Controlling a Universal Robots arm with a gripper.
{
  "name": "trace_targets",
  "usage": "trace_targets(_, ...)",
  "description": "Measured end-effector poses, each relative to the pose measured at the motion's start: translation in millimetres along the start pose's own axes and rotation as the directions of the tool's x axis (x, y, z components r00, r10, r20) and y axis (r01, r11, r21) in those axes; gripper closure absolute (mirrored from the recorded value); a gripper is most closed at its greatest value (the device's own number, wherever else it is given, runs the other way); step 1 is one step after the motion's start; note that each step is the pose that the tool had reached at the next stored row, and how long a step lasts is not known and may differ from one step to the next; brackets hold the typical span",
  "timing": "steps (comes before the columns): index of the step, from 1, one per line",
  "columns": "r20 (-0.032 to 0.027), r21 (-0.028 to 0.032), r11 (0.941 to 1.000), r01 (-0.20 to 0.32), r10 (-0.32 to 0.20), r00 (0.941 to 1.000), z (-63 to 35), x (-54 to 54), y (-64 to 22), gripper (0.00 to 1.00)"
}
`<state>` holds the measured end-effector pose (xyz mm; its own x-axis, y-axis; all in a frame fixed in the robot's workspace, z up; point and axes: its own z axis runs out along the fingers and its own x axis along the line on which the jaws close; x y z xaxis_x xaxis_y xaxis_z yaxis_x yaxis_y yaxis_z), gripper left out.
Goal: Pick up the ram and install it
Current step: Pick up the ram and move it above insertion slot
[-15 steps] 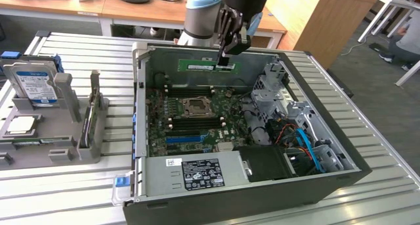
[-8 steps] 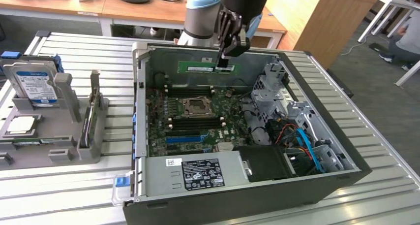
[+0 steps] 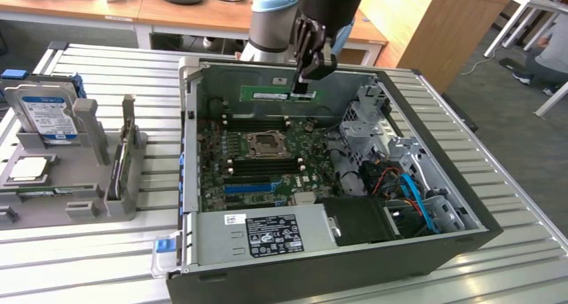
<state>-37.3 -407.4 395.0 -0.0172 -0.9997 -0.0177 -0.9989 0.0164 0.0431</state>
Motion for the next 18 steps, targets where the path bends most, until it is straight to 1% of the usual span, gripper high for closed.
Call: trace_targets(18,0.0001,0.0,1.0,0.0,0.0,1.0,12.0,0.2,-0.5,0.89)
